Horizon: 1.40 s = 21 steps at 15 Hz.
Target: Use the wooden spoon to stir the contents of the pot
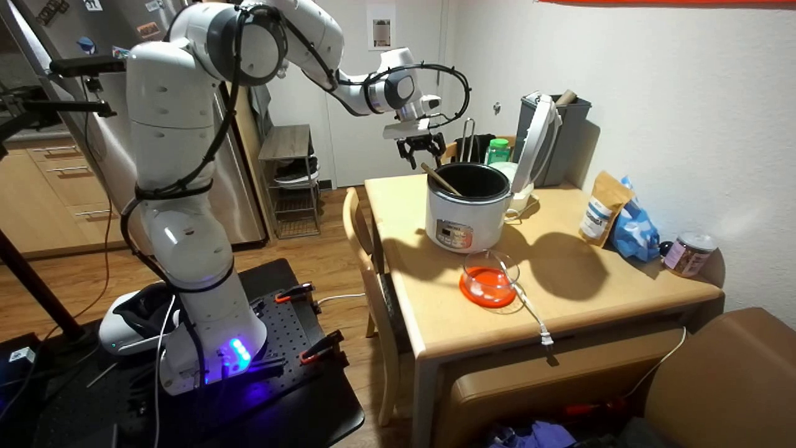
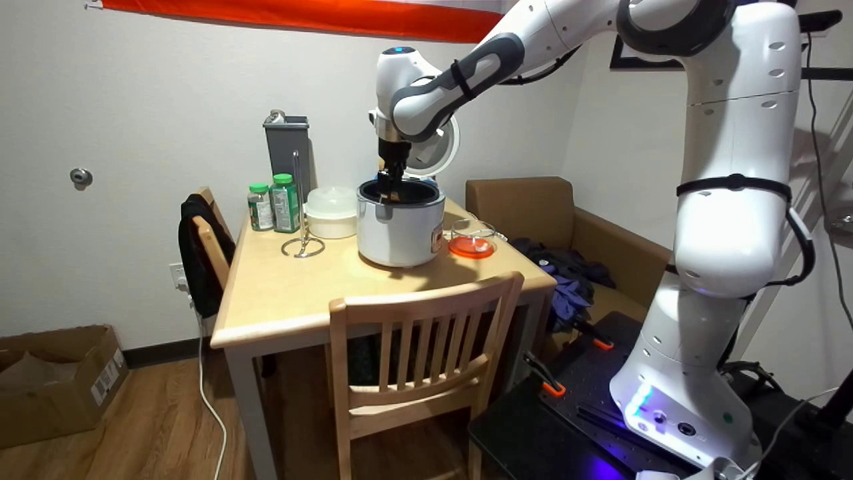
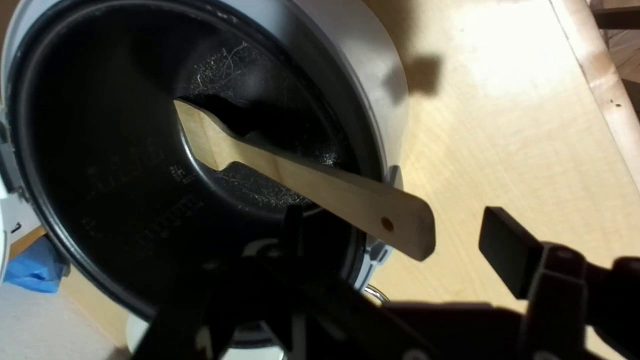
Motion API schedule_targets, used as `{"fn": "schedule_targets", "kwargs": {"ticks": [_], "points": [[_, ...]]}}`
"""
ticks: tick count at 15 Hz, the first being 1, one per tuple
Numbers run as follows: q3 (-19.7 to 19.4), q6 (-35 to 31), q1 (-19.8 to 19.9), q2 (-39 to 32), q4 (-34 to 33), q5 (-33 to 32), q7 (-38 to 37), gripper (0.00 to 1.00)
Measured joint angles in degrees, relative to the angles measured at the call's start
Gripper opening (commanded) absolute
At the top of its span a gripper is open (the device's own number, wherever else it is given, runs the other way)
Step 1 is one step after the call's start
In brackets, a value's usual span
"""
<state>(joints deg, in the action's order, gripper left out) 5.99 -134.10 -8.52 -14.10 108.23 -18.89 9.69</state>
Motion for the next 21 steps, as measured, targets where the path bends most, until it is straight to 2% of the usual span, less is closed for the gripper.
{"fn": "schedule_targets", "kwargs": {"ticks": [4, 8, 9, 10, 21], "points": [[-0.7, 0.0, 0.1, -0.9, -0.4, -0.1, 0.0, 0.27], [-1.3, -0.3, 0.1, -0.7, -1.3, -0.8, -0.1, 0.03], [-1.4, -0.4, 0.1, -0.5, -1.9, -1.6, -0.2, 0.01], [-1.6, -0.5, 0.1, -0.3, -2.6, -2.4, -0.5, 0.05], [-3.0, -2.2, 0.6, 0.2, -6.0, -2.9, -2.7, 0.04]]}}
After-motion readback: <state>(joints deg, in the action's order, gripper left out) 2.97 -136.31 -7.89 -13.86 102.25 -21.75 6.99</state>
